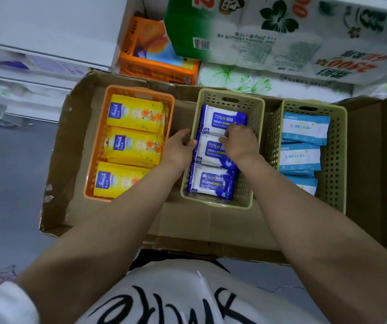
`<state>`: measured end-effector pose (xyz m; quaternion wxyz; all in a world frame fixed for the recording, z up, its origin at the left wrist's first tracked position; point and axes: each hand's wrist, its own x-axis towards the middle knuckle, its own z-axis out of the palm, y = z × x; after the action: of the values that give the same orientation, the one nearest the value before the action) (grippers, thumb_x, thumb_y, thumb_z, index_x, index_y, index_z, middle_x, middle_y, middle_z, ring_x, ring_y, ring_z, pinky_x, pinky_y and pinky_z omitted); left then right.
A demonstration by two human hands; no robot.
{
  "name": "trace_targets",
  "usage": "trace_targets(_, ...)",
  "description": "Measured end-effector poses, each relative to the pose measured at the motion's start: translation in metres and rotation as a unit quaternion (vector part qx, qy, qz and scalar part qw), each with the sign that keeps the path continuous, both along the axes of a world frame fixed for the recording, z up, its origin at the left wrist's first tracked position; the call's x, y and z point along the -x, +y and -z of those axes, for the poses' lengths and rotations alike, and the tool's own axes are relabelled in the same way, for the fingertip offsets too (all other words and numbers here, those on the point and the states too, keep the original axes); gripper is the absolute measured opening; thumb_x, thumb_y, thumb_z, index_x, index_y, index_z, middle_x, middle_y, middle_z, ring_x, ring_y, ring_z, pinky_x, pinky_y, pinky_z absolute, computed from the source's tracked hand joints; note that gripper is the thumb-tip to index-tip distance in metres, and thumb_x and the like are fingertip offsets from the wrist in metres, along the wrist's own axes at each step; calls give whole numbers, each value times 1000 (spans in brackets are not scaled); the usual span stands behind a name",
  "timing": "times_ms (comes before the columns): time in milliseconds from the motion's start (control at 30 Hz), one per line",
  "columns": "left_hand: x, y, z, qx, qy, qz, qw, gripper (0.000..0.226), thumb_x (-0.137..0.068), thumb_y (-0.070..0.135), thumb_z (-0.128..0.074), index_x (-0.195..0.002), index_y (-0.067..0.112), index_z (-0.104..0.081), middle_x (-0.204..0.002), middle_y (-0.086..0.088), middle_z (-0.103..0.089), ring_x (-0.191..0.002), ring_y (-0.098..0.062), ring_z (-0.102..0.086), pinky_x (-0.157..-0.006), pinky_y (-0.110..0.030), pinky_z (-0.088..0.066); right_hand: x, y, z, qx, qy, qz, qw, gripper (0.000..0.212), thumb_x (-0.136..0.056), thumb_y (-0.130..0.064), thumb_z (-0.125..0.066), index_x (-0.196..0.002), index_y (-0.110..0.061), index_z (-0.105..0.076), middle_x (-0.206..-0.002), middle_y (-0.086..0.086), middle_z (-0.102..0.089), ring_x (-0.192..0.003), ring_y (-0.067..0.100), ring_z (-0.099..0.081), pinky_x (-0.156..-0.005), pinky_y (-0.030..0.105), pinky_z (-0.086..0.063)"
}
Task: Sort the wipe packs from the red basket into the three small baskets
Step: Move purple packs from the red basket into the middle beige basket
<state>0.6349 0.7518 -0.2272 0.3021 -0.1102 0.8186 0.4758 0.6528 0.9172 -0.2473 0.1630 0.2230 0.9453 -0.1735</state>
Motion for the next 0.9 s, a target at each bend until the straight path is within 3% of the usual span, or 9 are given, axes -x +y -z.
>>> trace_targets(67,0,1,-10,40,7,19,999,49,-100,29,-54,-147,23,-42,-146,-4,-49,-129,-23,-51,-87,-29,-48,3,4,-11,21,-10,-24,999,33,-95,-35,-60,-117,-11,-61,-116,11,-64,-109,28,-59,-85,35,-47)
trace_targets(167,5,-11,-35,64,57,53,995,53,-98,31,-56,-146,15,-41,-142,-8,-53,-129,-27,-51,-99,-37,-44,11,11,-40,17,2,-56,998,34,-94,-35,-60,-119,-11,-62,-120,13,-63,-112,31,-58,-83,34,-46)
trace_targets(333,21,-64,-97,105,189,108,970,45,-94,29,-63,-136,15,-54,-131,-12,-58,-122,-26,-54,-98,-33,-40,23,6,-121,-3,87,-98,991,35,-91,-30,-63,-125,-19,-63,-126,13,-62,-117,33,-56,-92,37,-44)
trace_targets(600,5,-195,-172,140,411,114,894,40,-87,19,-68,-127,20,-61,-123,-8,-59,-117,-28,-54,-98,-35,-41,-14,-83,-226,-29,282,-157,946,39,-94,-28,-62,-132,-21,-58,-130,7,-61,-123,28,-52,-99,39,-41)
trace_targets(767,-7,-302,-183,178,458,132,861,41,-88,16,-67,-129,15,-61,-128,-10,-58,-118,-33,-53,-96,-44,-46,-39,-197,-237,-14,342,-154,927,36,-93,-28,-64,-127,-19,-61,-126,4,-63,-120,25,-54,-97,36,-41)
trace_targets(900,-8,-411,-190,202,457,138,855,39,-91,21,-65,-129,12,-61,-133,-12,-56,-121,-34,-52,-96,-43,-47,-41,-306,-224,4,316,-168,934,37,-92,-30,-67,-127,-22,-61,-128,0,-61,-122,20,-52,-99,28,-37)
